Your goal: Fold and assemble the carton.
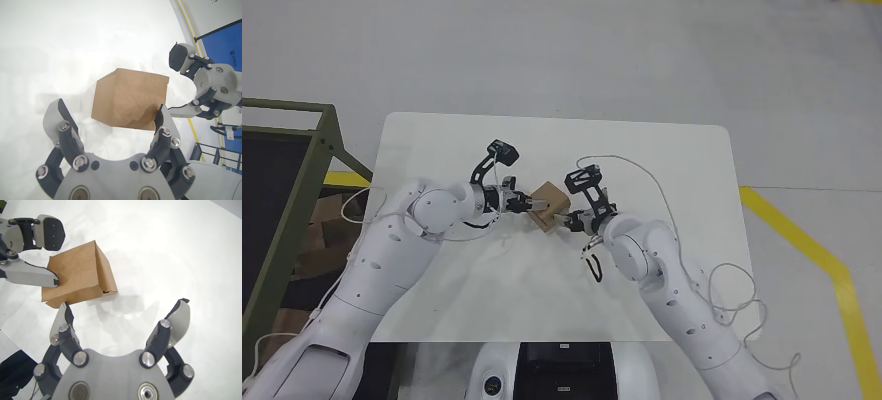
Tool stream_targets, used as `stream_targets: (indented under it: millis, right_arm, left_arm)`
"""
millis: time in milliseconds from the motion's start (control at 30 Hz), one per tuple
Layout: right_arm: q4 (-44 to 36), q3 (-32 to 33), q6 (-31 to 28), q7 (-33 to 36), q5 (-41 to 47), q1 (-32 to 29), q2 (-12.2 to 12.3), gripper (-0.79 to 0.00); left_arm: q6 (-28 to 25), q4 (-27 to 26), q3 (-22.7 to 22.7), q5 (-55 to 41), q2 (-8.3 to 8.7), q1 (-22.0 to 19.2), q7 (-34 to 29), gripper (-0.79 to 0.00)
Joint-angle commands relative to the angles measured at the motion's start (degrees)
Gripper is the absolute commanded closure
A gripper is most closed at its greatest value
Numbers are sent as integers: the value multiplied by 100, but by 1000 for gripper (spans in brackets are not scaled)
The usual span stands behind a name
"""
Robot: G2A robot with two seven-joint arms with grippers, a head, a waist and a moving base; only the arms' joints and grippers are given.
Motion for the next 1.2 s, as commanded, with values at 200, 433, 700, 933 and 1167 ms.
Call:
stream_targets:
  millis: [200,433,700,933,1167]
  right_arm:
    - [123,-51,78,-42,14,90,-30,-785]
    - [161,-48,86,-43,29,101,-39,-785]
    - [214,-72,60,-28,26,135,-51,-785]
    - [239,-98,65,-34,13,161,-65,-785]
    - [339,-149,100,-35,30,258,-95,-785]
  left_arm:
    - [-9,104,51,-53,-21,-51,-71,-785]
    - [15,185,123,-57,-48,-117,-107,-785]
    - [-9,208,112,-152,-63,-119,-25,-785]
    - [-56,253,58,-251,-61,-115,-44,-785]
    - [-136,274,66,-270,-66,-117,-57,-785]
